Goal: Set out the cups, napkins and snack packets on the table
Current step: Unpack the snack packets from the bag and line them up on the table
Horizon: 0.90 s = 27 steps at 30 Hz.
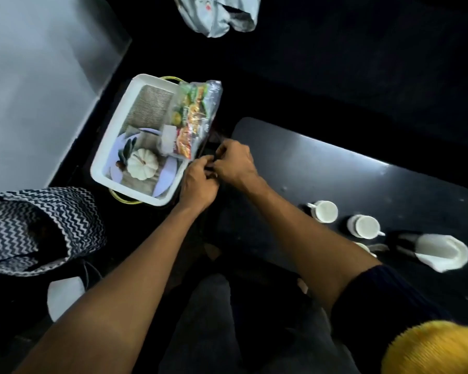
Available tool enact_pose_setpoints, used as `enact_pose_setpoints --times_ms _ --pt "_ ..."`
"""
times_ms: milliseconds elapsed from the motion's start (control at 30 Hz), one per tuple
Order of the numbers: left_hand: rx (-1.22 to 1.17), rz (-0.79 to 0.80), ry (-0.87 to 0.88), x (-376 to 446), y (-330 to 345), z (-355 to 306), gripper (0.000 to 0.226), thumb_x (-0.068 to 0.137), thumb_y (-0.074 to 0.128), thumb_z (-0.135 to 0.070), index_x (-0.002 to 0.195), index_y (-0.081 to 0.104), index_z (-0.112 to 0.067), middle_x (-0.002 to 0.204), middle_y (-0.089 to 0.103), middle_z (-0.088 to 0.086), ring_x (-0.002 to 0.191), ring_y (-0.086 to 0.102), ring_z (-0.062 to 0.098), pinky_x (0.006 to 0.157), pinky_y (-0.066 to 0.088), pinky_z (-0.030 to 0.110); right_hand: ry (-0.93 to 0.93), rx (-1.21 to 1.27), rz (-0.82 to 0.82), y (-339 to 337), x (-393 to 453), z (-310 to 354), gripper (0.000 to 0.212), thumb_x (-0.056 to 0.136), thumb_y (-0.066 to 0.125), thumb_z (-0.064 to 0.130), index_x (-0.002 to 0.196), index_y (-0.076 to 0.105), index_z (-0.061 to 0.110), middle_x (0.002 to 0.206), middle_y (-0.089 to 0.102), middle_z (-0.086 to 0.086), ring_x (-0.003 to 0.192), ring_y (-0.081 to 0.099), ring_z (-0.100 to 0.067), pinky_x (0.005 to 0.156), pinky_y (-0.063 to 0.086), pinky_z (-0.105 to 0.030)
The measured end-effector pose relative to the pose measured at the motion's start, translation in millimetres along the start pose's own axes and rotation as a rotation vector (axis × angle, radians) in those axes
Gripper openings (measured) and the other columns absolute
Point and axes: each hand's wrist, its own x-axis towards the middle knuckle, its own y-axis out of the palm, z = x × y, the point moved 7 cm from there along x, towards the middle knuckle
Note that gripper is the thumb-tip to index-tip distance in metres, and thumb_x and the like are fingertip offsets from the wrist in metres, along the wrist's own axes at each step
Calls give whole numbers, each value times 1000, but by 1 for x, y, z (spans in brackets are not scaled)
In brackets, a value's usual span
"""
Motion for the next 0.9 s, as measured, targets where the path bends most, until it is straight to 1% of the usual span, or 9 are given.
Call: enact_pose_setpoints --times_ms 100,167,267,400,567,633,700,833,900 --pt "-32 -23 -45 30 -43 30 47 85 59 -4 130 63 -17 120 70 9 109 68 24 97 54 36 -47 -38 3 34 30 41 26 76 74 28 92 67 8 94 69 -12 87 66 -30 69 55 -37" --pt "-14 -30 -55 49 -67 48 46 87 60 -4 131 62 -17 124 68 8 113 66 24 96 52 32 -26 -84 -72 51 50 58 35 81 70 35 102 65 8 104 66 -14 94 63 -32 75 54 -40" --pt "-9 -9 -79 73 -85 66 56 88 61 -8 143 52 -14 140 59 10 125 59 26 106 48 39 137 -101 -234 62 67 62 53 82 64 30 126 48 5 128 50 -19 117 52 -40 92 48 -45" --pt "-14 131 -17 96 -80 71 72 86 64 -6 153 40 -17 157 43 4 141 45 23 115 41 43 380 142 -228 78 78 48 71 72 73 25 129 37 3 135 46 -20 124 49 -38 103 47 -43" --pt "21 107 24 103 -75 71 83 81 72 -9 155 36 -19 159 37 5 147 35 23 119 35 38 428 296 -226 89 81 43 70 65 75 35 119 51 -4 119 63 -20 108 65 -35 89 58 -48" --pt "68 116 46 101 -74 73 93 78 77 -11 157 30 -21 160 33 6 148 32 25 119 34 39 450 379 -194 92 82 39 54 66 77 35 103 68 -3 100 73 -18 91 73 -32 76 62 -46" --pt "97 104 62 98 -74 72 98 77 80 -13 158 26 -19 160 31 9 149 29 28 120 32 42 407 368 -162 94 84 40 39 72 80 36 88 76 1 87 76 -13 82 74 -27 71 61 -40" --pt "135 -51 169 84 -85 57 97 72 82 -21 155 31 -10 152 40 17 141 36 35 115 34 50 285 325 -152 91 82 51 29 75 82 37 70 69 12 69 67 0 70 65 -19 62 47 -30" --pt "150 -124 233 74 -89 50 98 69 81 -26 152 34 -7 149 42 17 137 41 34 111 37 46 229 377 -155 84 76 54 32 75 82 35 62 61 15 62 62 5 63 59 -13 61 45 -29"
